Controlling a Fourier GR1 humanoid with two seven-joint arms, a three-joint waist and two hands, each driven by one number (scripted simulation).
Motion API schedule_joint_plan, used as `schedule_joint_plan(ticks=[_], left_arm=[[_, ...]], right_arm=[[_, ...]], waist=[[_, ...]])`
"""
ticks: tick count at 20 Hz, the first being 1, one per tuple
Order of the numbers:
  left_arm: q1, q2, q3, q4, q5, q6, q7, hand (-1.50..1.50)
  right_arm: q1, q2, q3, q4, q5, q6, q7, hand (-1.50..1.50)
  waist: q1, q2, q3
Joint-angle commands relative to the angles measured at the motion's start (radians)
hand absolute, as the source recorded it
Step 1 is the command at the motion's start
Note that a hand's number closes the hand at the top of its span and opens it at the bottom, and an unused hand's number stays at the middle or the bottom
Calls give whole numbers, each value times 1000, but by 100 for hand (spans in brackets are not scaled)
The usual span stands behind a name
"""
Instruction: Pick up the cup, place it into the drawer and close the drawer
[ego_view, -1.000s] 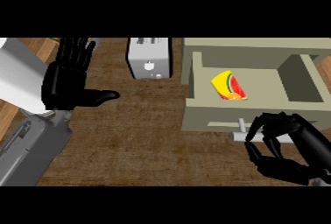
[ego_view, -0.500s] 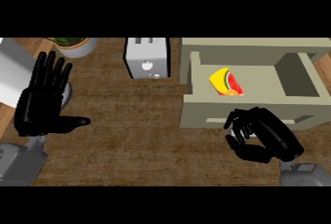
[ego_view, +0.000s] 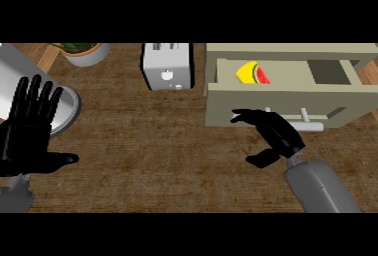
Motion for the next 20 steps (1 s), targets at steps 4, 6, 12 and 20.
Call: schedule_joint_plan(ticks=[4, 6, 12, 20], left_arm=[[-1, -35, 66, 47, -15, -72, 16, -150], [78, -19, 65, -17, -31, -87, 13, -150], [0, -57, 99, 82, -37, -148, 1, -150], [50, -24, 112, -5, -16, -176, 64, -150]], right_arm=[[-204, 42, -97, 431, 29, -109, -150, -150], [-276, 8, -136, 512, 16, -89, -189, -150], [-460, 8, -222, 797, -11, -111, -298, -150], [-641, -72, -270, 996, 0, -63, -296, -150]], waist=[[0, 3, 0], [7, 3, 1], [15, 11, 1], [55, 20, 2]])
